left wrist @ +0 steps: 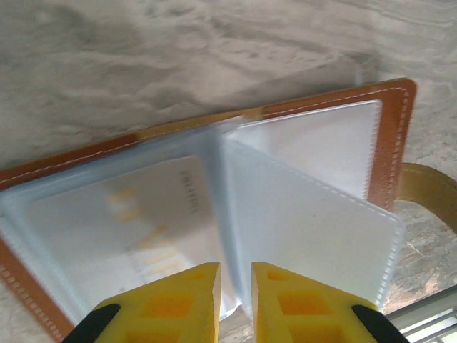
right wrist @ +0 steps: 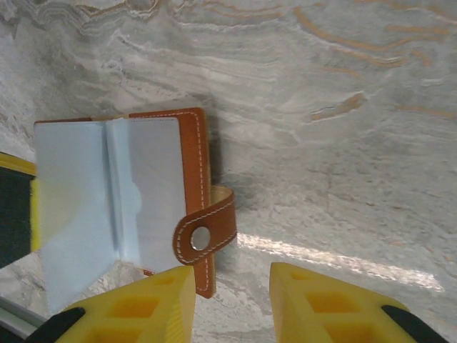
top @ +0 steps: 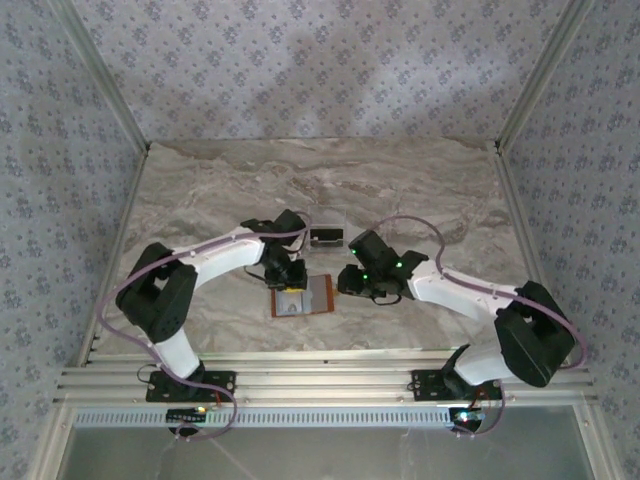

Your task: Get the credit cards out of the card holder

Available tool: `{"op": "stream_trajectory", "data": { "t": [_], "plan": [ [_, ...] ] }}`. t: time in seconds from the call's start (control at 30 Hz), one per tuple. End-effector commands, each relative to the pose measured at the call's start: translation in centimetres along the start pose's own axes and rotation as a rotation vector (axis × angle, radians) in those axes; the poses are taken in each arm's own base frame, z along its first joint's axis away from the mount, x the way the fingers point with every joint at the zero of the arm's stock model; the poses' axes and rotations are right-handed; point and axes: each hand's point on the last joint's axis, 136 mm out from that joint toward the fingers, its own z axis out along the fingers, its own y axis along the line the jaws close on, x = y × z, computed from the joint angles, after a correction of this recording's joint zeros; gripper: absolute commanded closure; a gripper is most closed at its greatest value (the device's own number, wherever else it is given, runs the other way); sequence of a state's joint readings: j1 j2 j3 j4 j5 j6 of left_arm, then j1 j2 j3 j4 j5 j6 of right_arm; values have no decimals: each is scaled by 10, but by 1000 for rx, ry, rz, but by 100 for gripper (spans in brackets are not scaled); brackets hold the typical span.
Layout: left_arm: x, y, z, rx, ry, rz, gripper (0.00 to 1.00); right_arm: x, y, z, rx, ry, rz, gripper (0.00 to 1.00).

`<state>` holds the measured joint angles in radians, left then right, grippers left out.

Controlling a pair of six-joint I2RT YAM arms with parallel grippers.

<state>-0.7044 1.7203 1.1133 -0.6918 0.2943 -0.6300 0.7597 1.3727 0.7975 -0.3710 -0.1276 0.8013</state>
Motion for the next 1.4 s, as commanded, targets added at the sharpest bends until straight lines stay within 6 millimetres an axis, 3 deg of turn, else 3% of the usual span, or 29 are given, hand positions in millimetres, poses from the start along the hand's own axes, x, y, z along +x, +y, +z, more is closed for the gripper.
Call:
{"op": "stream_trajectory", "data": {
  "t": [0.0, 0.3, 0.53, 0.63, 0.83, 1.07, 1.37],
  "plan": [
    [2, -10, 4, -20, 24, 6, 81, 0, -12, -8, 4, -16, 1, 66],
    [-1, -29, 34, 13, 55, 5, 82, -2, -28, -18, -9, -23, 29, 66],
    [2, -24, 51, -12, 73, 0, 81, 1, -22, -20, -52, 2, 18, 66],
    [-1, -25, 43, -16, 51, 7, 81, 0, -12, -25, -91, -7, 16, 66],
    [-10, -30, 4, -9, -50, 36, 80, -3, 8, -27, -169, -3, 14, 66],
    [-8, -5, -17, -2, -94, -3, 80, -9, 43, -18, -240, 53, -21, 66],
    [13, 34, -15, 5, -90, -68, 81, 4, 97, 29, -289, 202, -103, 67]
  ]
}}
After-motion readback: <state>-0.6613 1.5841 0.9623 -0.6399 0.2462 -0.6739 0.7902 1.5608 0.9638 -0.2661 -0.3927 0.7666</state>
